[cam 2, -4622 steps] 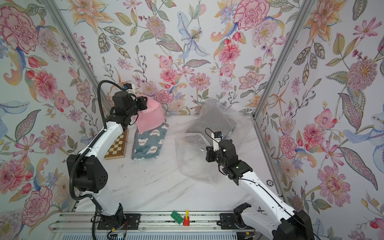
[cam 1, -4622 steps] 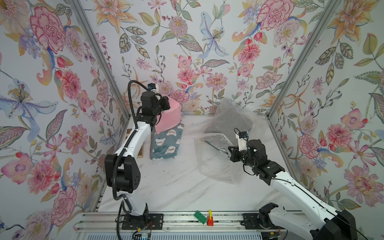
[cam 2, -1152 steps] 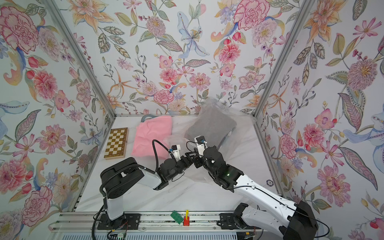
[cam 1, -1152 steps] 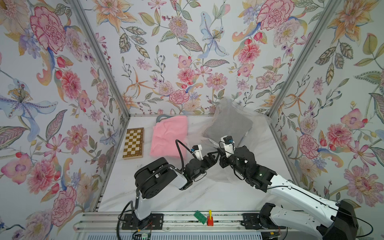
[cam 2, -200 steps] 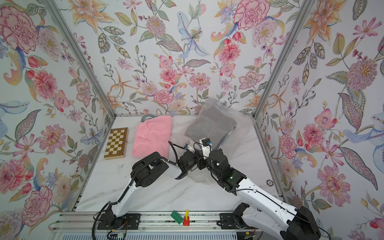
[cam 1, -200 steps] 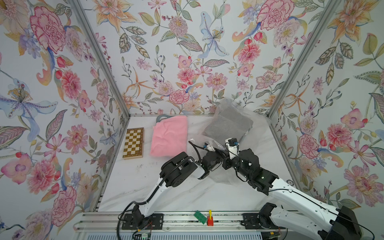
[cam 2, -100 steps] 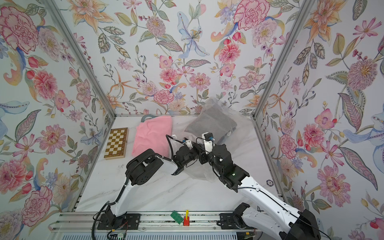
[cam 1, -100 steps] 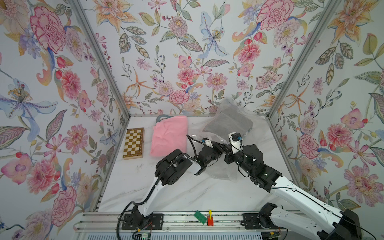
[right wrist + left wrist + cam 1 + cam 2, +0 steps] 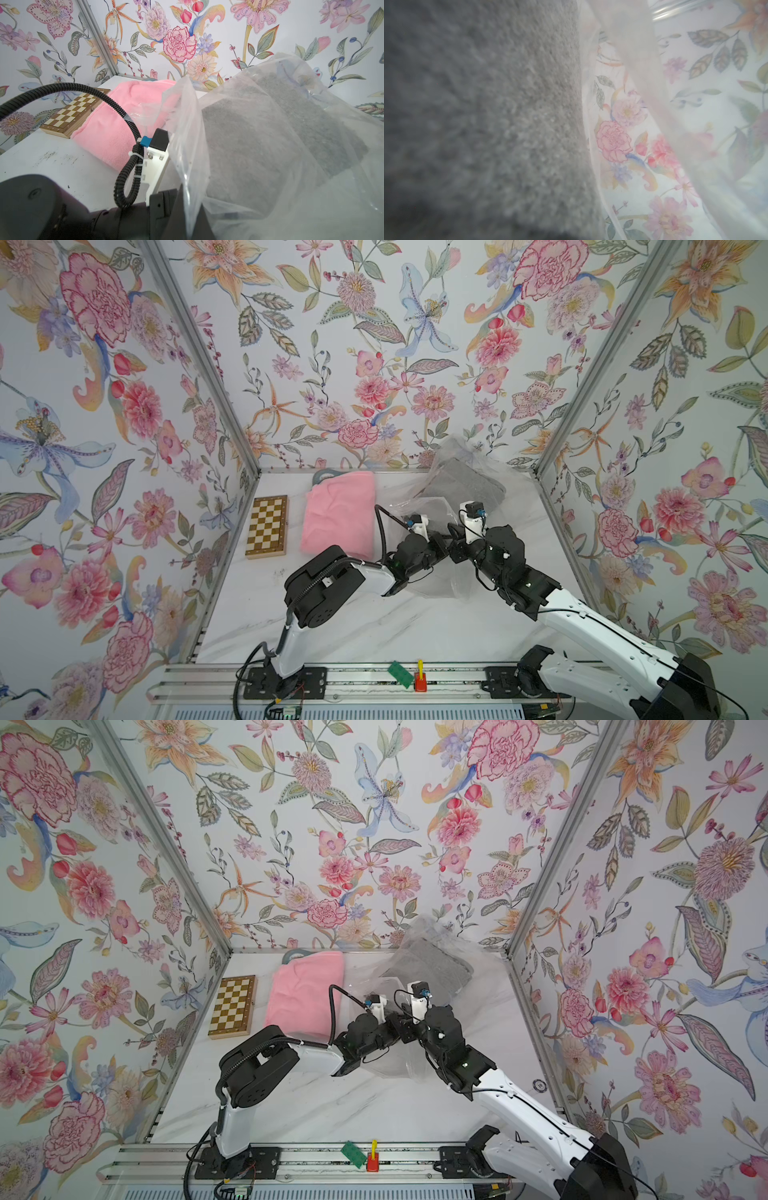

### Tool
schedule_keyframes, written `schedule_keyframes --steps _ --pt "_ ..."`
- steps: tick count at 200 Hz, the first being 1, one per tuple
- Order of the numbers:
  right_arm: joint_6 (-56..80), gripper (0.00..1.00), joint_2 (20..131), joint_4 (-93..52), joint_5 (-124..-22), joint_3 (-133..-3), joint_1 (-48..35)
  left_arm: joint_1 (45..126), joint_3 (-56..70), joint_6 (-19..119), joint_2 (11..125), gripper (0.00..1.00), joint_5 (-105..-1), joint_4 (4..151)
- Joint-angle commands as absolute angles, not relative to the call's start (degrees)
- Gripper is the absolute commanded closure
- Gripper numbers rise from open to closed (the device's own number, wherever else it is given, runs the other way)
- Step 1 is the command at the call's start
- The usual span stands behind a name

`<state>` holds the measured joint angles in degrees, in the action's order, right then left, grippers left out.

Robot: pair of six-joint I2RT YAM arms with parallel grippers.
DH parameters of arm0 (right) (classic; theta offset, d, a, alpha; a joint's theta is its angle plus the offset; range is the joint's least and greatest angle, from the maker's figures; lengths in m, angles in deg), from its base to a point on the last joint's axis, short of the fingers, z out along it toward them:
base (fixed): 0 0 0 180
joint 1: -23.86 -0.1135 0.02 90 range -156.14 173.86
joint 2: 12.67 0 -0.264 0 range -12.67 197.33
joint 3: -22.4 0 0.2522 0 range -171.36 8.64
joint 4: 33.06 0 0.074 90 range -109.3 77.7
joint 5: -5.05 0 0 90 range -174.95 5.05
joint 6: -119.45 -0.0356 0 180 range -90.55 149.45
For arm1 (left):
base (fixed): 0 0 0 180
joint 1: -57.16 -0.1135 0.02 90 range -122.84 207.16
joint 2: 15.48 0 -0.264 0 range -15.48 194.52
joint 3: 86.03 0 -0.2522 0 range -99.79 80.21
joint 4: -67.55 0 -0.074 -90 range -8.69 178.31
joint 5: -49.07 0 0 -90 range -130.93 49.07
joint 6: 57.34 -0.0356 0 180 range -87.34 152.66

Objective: Take the blanket out of the vacuum bag
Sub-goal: Take out the blanket from the vacuum bag.

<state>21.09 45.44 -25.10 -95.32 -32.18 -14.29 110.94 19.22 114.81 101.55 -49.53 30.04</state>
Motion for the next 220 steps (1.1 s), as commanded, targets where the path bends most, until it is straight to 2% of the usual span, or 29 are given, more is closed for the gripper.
schedule_keyframes --steps 1,37,81,108,127,138,167,220 --pt "20.49 1.00 45.69 -26.41 -96.98 -32.84 -13.67 113.40 19.94 108.16 96.25 1.00 -49.85 37.02" --pt "20.49 1.00 46.02 -26.65 -97.21 -32.71 -13.58 114.87 32.69 113.01 88.59 1.00 -43.22 33.09" --pt "20.63 1.00 45.52 -25.95 -96.84 -32.67 -13.58 115.17 39.92 115.40 90.52 1.00 -43.65 22.78" --pt "20.49 1.00 44.87 -25.08 -96.64 -32.58 -13.53 115.08 41.86 117.52 95.40 0.61 -43.65 11.69" --pt "20.49 1.00 44.22 -24.65 -96.57 -32.40 -13.55 115.00 42.25 119.17 97.86 0.40 -42.10 7.59" --pt "20.70 1.00 43.81 -24.42 -96.42 -32.32 -12.12 114.90 43.26 120.64 98.41 0.32 -39.86 6.62" --pt "20.87 1.00 43.30 -24.06 -95.87 -32.23 -11.47 114.41 43.49 124.15 100.78 0.25 -35.28 3.94" --pt "20.66 1.00 42.68 -23.06 -95.32 -32.14 -11.12 112.99 36.55 130.26 110.73 0.22 -33.48 -2.02"
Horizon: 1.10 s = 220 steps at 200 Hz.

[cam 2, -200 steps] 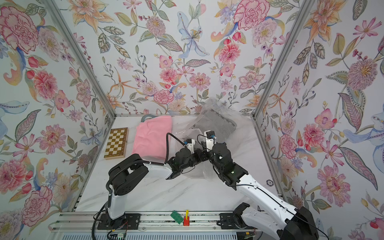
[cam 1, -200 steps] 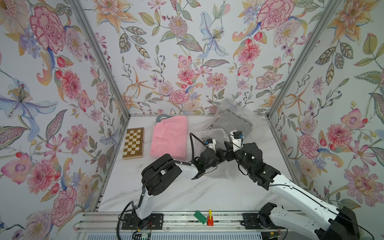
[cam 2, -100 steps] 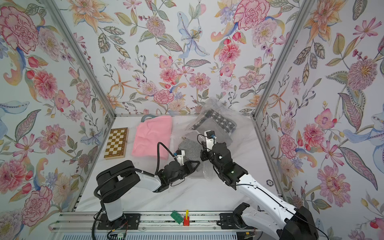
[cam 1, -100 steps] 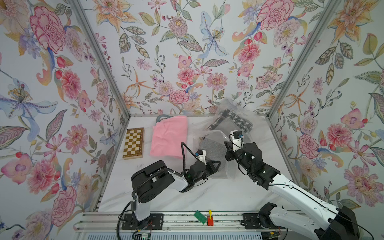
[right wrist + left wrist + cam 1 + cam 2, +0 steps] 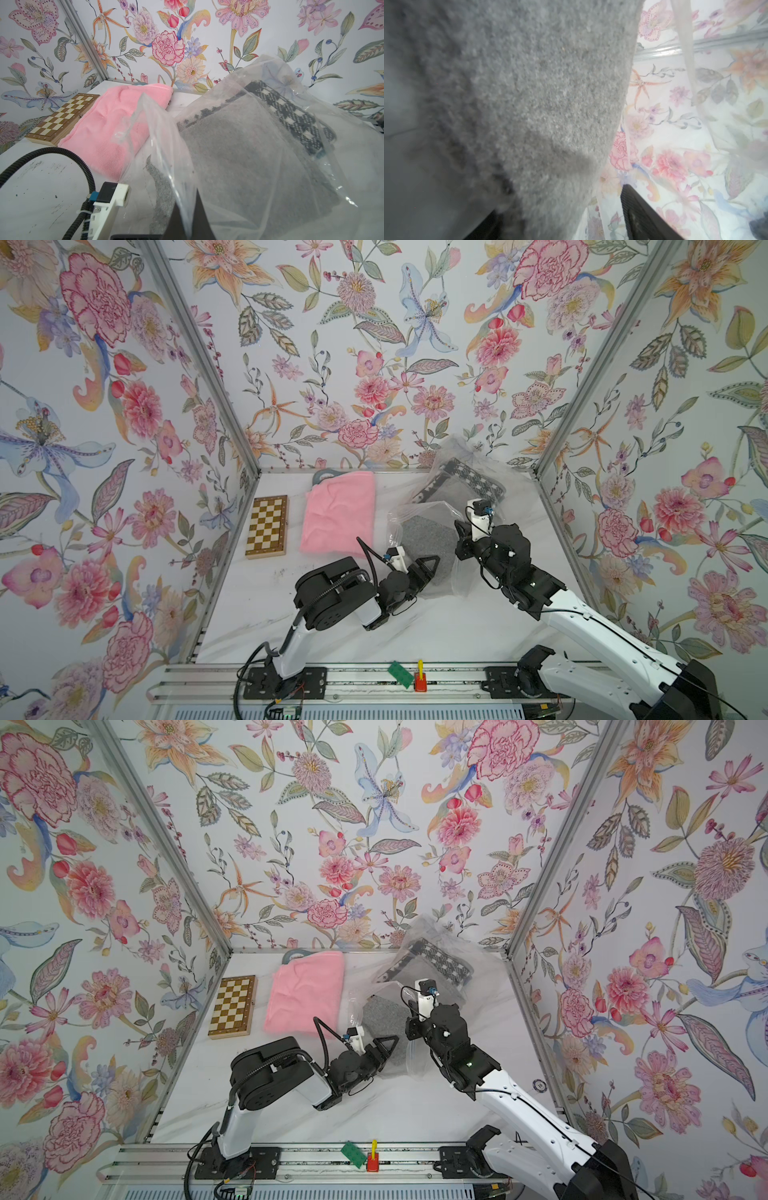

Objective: Take the blanket out of the vacuum bag
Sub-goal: Take out the blanket from the vacuum bag.

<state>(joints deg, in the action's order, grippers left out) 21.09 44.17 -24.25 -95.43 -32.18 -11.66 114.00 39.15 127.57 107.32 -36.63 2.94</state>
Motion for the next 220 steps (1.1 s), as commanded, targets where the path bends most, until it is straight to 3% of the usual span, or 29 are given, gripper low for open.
schedule_keyframes --steps 1,54,90,109,144,220 --pt "20.66 1.00 42.65 -23.11 -95.32 -32.14 -11.12 112.98 36.41 130.11 110.73 0.22 -33.38 -2.15" --pt "20.53 1.00 41.89 -24.26 -94.26 -30.69 -9.91 112.50 31.90 119.64 110.84 0.21 -30.66 -1.57" --pt "20.31 1.00 41.92 -23.78 -93.22 -31.20 -9.80 111.30 27.65 111.02 113.13 0.28 -31.72 -4.55" --pt "20.31 1.00 41.39 -24.01 -93.14 -30.50 -9.72 110.81 26.52 107.11 112.92 0.46 -32.87 -5.79" --pt "20.57 1.00 41.87 -23.59 -91.15 -31.02 -8.45 111.51 28.28 105.69 107.65 1.00 -31.85 -3.04" --pt "22.29 1.00 44.38 -20.35 -88.67 -34.31 -3.15 116.49 32.04 108.36 94.43 1.00 -31.10 9.59"
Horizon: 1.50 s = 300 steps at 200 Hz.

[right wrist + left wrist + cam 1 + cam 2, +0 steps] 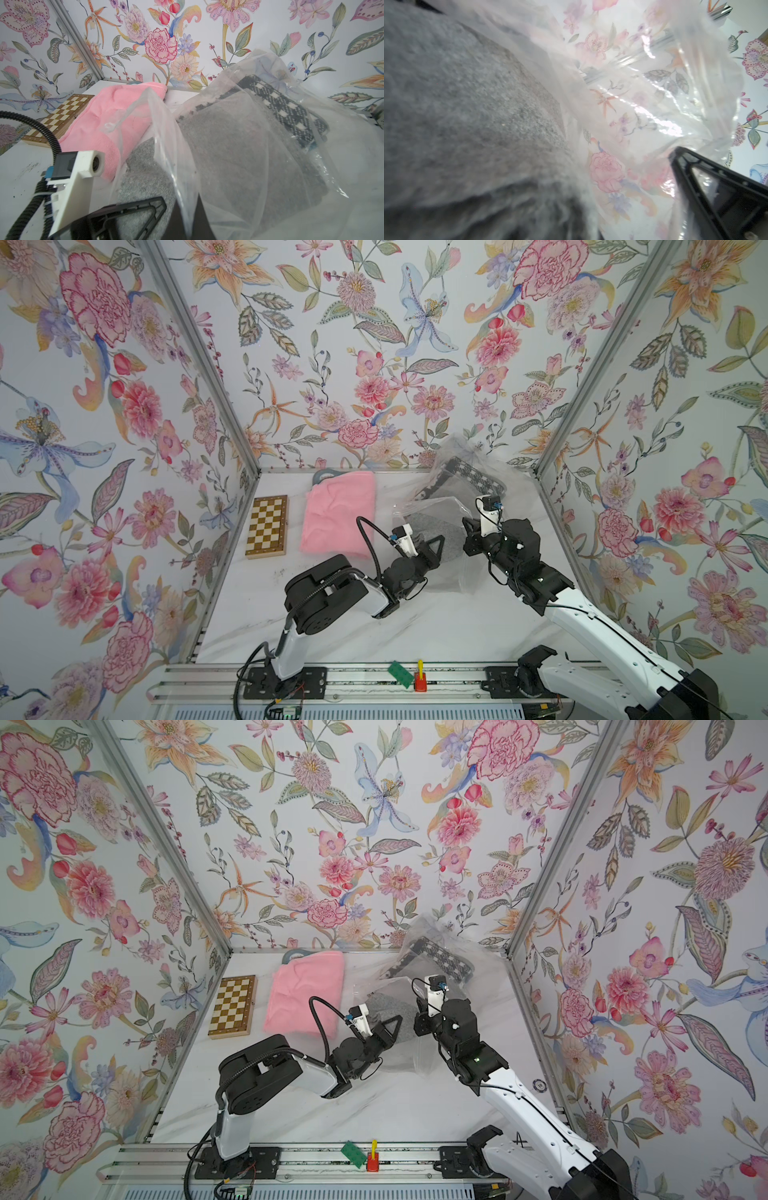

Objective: Take the blanket out of the vacuum bag
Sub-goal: Take out the blanket from the vacuum bag.

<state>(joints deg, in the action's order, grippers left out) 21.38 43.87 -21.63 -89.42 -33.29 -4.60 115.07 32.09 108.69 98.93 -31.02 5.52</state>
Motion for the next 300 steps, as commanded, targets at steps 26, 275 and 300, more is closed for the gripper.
schedule_keyframes --steps 26,275,300 --pt "21.72 1.00 44.03 -20.67 -87.83 -33.43 -2.27 118.00 32.31 109.94 89.80 1.00 -30.57 13.28" --pt "20.31 1.00 42.51 -17.19 -83.77 -32.59 -1.67 125.54 27.69 116.99 60.82 1.00 -16.63 51.61" --pt "20.50 1.00 43.29 -16.91 -83.76 -32.11 -1.62 125.54 22.71 118.07 58.65 1.00 -15.01 62.09"
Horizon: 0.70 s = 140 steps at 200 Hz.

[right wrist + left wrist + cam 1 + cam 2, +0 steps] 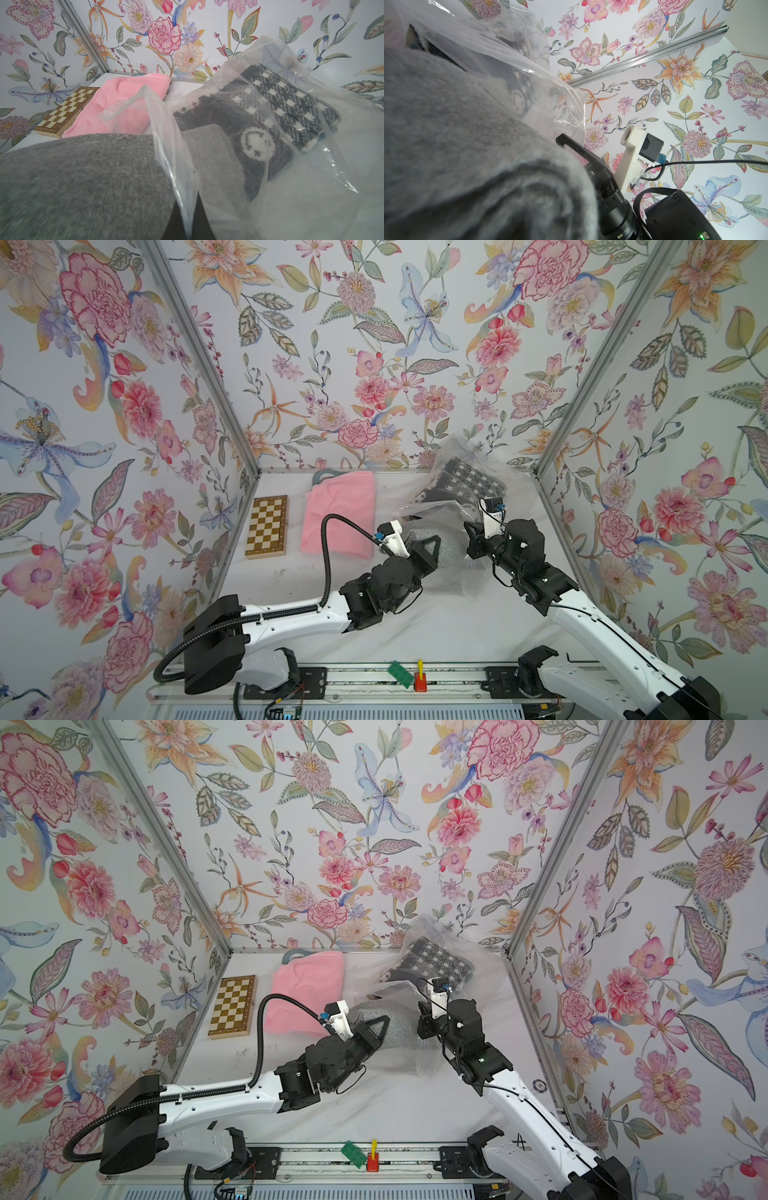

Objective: Take the blanket out of the vacuum bag
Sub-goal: Take out the blanket from the vacuum bag.

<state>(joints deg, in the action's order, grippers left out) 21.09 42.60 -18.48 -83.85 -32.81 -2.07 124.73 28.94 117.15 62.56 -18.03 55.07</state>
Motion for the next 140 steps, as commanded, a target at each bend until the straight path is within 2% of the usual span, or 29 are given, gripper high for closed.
schedule_keyframes --steps 1,88,140 --pt "20.49 1.00 43.31 -17.01 -83.78 -32.08 -1.62 125.54 22.54 117.99 58.54 1.00 -14.92 62.38" --pt "18.36 1.00 46.22 -17.03 -82.77 -30.98 -3.53 125.59 19.76 117.29 44.40 1.00 -3.79 78.88" --pt "16.81 1.00 46.05 -16.93 -83.29 -28.44 -5.20 125.47 16.45 111.36 38.24 1.00 5.86 86.93"
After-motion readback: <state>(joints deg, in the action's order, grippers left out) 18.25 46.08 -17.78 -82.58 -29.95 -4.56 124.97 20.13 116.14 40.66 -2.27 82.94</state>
